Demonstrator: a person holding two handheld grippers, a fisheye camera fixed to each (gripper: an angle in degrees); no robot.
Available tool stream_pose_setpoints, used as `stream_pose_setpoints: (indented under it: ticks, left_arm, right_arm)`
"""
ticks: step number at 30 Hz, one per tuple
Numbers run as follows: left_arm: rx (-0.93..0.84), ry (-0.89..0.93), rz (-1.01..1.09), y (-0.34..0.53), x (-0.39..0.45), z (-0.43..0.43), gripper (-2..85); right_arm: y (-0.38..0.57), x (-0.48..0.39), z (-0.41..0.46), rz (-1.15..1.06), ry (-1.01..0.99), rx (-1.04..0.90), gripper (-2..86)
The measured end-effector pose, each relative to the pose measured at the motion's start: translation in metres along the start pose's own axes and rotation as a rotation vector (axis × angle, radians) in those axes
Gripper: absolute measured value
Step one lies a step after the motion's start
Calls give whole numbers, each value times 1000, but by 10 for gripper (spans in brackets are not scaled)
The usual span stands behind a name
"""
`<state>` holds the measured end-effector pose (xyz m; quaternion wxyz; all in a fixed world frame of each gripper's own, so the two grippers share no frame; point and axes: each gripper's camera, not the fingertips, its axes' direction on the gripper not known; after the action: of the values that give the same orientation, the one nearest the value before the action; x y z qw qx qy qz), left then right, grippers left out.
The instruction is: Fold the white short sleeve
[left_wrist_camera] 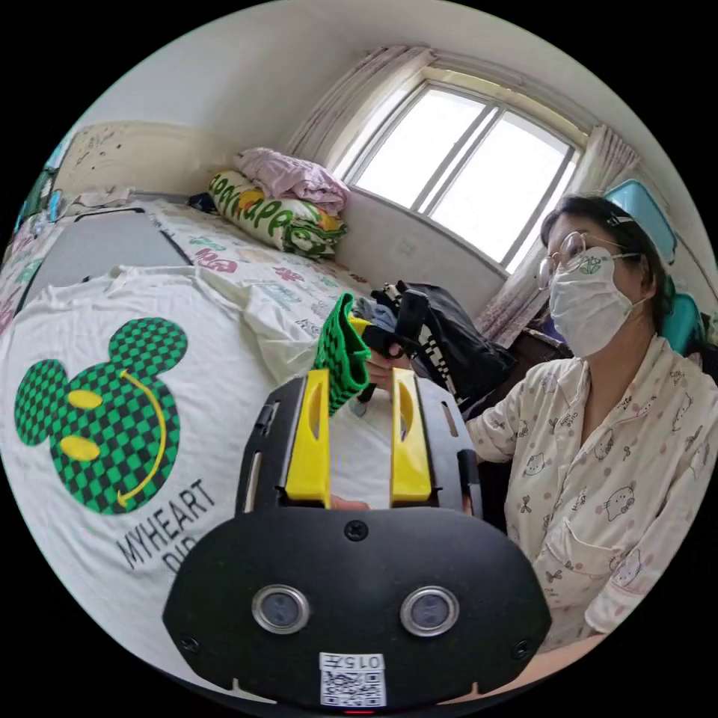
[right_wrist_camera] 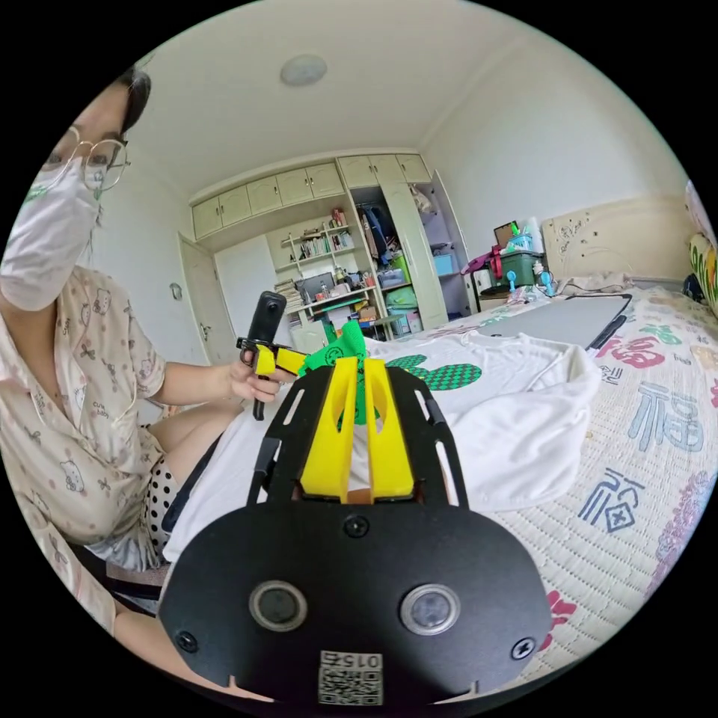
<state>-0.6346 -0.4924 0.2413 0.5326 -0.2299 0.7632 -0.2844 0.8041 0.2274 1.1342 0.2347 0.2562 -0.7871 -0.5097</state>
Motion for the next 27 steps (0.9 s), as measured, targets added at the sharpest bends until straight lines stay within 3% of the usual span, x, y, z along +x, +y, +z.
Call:
stream_pose_setpoints:
  ticks: [7, 12, 16, 19, 23, 27]
  left_arm:
    - [63, -168, -102, 29, 11, 28, 165]
    - [-185, -247, -147, 18, 17, 90, 26]
    - [-80, -336, -178, 41, 37, 62, 12]
    - [175, -430, -378, 108, 49, -19, 8]
    - [381, -559, -577, 201, 69, -83, 6]
    - [409, -670, -717, 281, 87, -106, 5]
  right_arm:
    - [-1, 16, -3, 22, -36, -14, 10]
    - [-3, 33, -9, 48, -73, 5, 22]
    - [-6, 52, -37, 52, -116, 118, 27]
    - [-2, 75, -60, 113, -90, 242, 48]
    - [2, 115, -72, 240, -13, 288, 69]
    - [3, 147, -62, 321, 17, 266, 80]
